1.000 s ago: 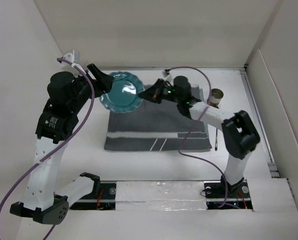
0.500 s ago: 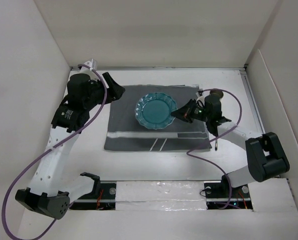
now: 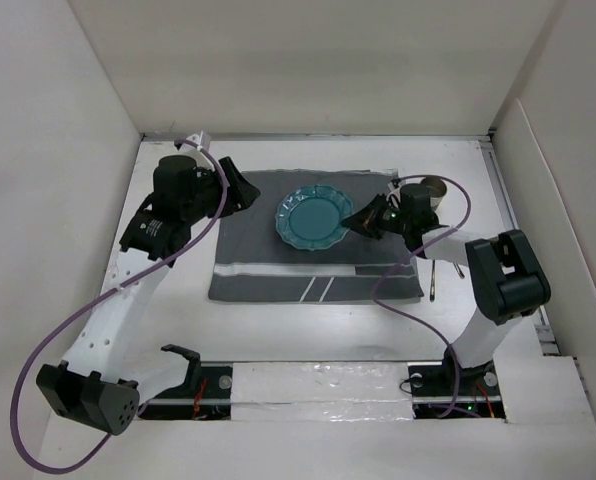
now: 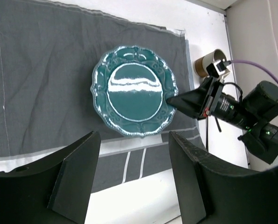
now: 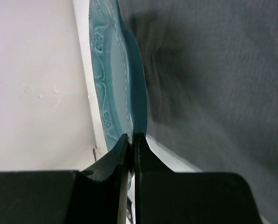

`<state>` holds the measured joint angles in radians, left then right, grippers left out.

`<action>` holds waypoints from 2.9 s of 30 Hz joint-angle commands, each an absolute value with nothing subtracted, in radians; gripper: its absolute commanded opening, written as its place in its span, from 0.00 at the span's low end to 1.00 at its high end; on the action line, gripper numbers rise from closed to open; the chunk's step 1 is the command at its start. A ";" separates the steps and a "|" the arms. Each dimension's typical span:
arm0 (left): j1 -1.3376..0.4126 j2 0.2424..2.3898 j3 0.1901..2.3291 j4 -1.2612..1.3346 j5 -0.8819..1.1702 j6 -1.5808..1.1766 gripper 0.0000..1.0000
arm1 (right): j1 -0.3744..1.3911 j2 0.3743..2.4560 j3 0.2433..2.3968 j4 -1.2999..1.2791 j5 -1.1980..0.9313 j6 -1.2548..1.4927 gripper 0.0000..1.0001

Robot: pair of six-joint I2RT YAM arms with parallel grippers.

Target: Set the dinner table for one person

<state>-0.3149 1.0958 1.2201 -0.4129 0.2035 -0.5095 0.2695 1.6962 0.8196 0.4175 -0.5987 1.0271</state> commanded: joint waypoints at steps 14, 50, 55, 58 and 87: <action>-0.322 1.078 1.169 -0.341 0.204 -0.508 0.57 | 0.282 1.813 0.917 0.477 -0.571 0.951 0.00; -0.331 1.101 1.108 -0.308 0.212 -0.471 0.08 | -0.136 1.727 1.471 -0.578 0.152 0.353 0.52; -0.331 1.104 1.103 -0.305 0.222 -0.472 0.08 | -0.146 1.811 1.538 -0.580 0.069 0.342 0.50; -0.331 1.104 1.094 -0.304 0.225 -0.474 0.08 | -0.146 1.841 1.554 -0.565 0.042 0.348 0.49; -0.331 1.115 1.069 -0.295 0.222 -0.492 0.09 | 0.055 1.914 1.712 -0.512 0.009 0.371 0.00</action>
<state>-0.3271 1.1172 1.0672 -0.3321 0.2138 -0.4881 0.0227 1.8900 1.6573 -0.5461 0.0517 0.3809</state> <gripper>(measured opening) 0.087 0.024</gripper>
